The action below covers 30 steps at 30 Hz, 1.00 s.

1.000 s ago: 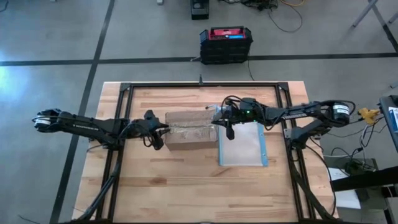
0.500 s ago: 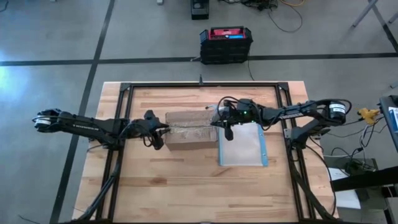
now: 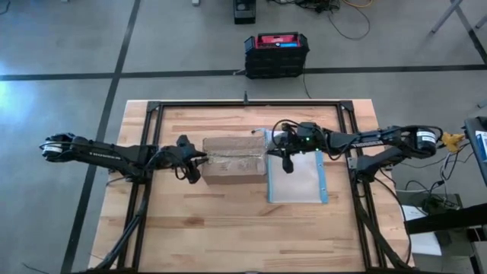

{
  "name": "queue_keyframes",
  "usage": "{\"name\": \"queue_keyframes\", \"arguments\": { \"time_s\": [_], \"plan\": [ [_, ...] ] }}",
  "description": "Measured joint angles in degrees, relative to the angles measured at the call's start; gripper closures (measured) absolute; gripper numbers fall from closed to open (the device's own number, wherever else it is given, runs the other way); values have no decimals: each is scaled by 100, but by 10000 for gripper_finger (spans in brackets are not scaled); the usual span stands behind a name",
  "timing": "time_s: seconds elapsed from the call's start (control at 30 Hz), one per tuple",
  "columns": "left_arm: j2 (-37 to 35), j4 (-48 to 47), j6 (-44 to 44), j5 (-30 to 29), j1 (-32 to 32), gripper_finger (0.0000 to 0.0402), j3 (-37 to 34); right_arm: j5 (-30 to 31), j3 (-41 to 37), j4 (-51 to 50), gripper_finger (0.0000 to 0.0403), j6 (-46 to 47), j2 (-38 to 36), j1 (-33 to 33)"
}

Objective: Unpack boxes
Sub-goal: Open the cardboard box using the silver cutter

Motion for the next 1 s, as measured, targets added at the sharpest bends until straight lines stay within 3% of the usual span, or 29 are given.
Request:
{"name": "queue_keyframes", "arguments": {
  "time_s": [0.27,0.47,0.6,0.83,1.0],
  "plan": [
    [-35,21,4,-2,2,322,0,147,-147,133,360,149,-383,26],
    [-166,-702,283,52,7,322,513,235,-152,231,360,435,-576,47],
    [-161,-988,579,18,7,322,1103,925,-193,224,360,860,-542,265],
    [513,-343,1323,-13,120,322,1562,2389,-211,9,360,1679,-260,706],
    [1405,-360,1388,245,545,322,1833,2624,-188,-21,360,1868,292,605]
  ]
}}
